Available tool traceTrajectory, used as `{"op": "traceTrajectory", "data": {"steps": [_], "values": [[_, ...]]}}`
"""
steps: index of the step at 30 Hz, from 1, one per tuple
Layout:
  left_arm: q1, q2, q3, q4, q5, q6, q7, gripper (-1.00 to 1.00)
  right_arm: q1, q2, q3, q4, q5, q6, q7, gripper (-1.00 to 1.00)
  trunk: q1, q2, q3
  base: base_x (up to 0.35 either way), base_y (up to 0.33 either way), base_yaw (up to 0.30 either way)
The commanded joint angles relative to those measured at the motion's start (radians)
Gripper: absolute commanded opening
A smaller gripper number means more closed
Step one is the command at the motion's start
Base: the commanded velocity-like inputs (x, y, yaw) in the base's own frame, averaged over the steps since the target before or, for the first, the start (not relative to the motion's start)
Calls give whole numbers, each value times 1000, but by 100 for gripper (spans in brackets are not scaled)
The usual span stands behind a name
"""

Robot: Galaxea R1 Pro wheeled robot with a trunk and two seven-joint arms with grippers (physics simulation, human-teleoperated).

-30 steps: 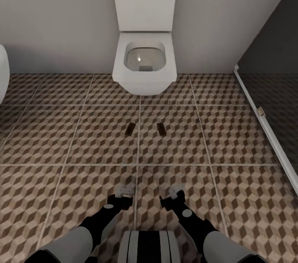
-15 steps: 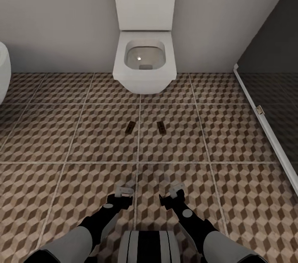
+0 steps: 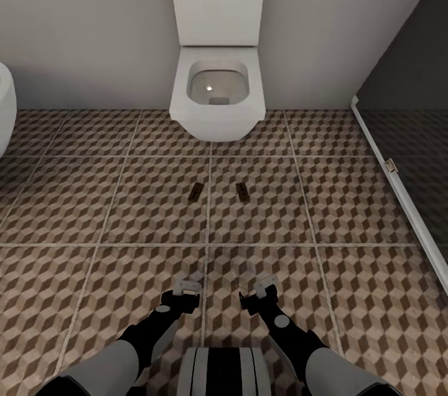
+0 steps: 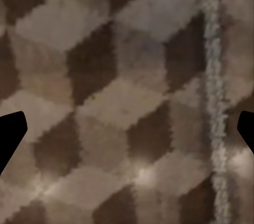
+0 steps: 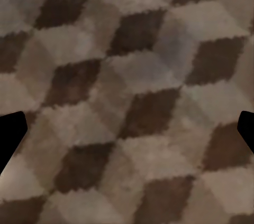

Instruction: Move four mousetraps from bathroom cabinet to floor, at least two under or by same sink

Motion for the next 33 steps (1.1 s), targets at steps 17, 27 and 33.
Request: {"op": "traceTrajectory", "data": {"steps": [17,27,33], "values": [[0,1,-9,-2,9,2,7,100,-1,0,2,1,8,-2,-6,100,-41,71,54,0,0,0],[0,1,-9,-2,9,2,7,100,-1,0,2,1,8,-2,-6,100,-80,141,85,0,0,0],[0,1,-9,-2,9,2,7,100,-1,0,2,1,8,-2,-6,100,-103,183,104,0,0,0]]}}
